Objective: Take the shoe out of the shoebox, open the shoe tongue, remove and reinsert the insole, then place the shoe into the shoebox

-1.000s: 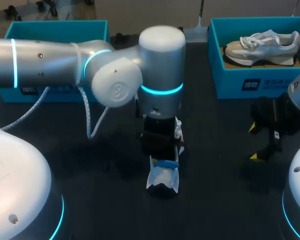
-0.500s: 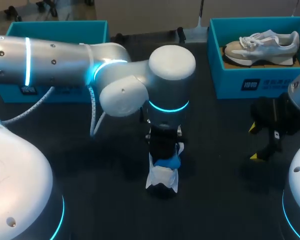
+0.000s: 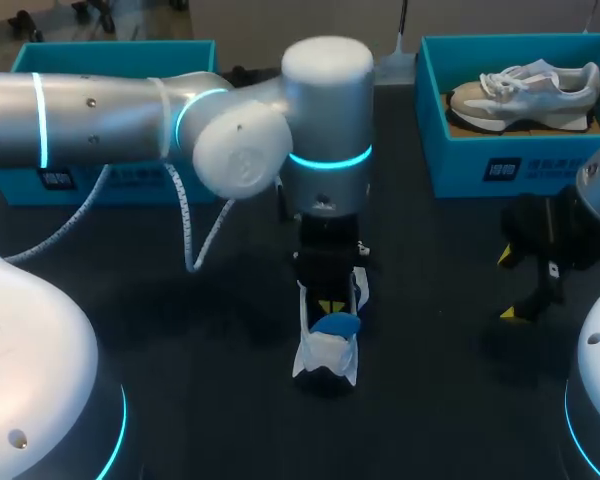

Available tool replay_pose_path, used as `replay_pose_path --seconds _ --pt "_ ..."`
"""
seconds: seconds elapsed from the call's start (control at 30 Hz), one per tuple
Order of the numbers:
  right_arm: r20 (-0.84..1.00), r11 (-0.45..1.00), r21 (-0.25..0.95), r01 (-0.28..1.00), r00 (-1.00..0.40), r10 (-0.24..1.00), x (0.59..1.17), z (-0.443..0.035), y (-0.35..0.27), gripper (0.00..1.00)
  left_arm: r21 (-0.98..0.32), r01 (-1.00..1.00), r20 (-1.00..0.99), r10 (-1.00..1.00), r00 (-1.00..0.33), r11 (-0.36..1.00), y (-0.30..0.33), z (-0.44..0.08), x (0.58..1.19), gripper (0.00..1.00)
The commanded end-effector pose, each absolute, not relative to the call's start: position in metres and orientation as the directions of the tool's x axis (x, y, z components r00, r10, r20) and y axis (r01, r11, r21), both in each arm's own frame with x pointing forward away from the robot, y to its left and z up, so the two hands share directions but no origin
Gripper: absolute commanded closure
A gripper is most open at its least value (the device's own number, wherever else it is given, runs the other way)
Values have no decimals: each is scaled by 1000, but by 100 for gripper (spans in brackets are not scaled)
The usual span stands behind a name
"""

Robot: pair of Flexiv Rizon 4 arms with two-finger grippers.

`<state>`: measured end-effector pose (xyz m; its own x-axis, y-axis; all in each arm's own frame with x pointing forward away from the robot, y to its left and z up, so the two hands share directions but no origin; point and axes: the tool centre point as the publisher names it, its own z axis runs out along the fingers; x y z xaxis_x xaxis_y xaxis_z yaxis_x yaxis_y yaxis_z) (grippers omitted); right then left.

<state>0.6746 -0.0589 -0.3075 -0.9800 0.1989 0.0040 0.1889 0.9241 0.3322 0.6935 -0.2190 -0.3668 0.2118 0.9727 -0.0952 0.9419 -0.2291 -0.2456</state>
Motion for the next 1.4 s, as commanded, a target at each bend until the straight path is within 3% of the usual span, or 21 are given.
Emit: replay_pose_path --seconds 0.03,0.23,0.5,0.8,1.1,1.4 --pt "1 925 329 190 -980 201 673 -308 -58 0 -325 908 -90 965 248 -263 -216 -358 685 100" --pt "1 925 329 190 -980 201 673 -308 -58 0 -435 855 30 945 326 -281 -219 -370 665 100" --pt "1 925 329 190 -980 201 673 -308 -58 0 -462 844 76 936 344 -273 -216 -411 651 100" --pt "1 925 329 190 -980 201 673 -308 -58 0 -324 924 86 967 240 -201 -196 -449 679 100" --pt "1 925 329 190 -980 201 673 -308 -58 0 -155 980 75 988 138 -125 -194 -424 729 100" --pt "1 925 329 190 -980 201 673 -308 -58 0 -317 933 -36 986 166 -169 -209 -358 697 100"
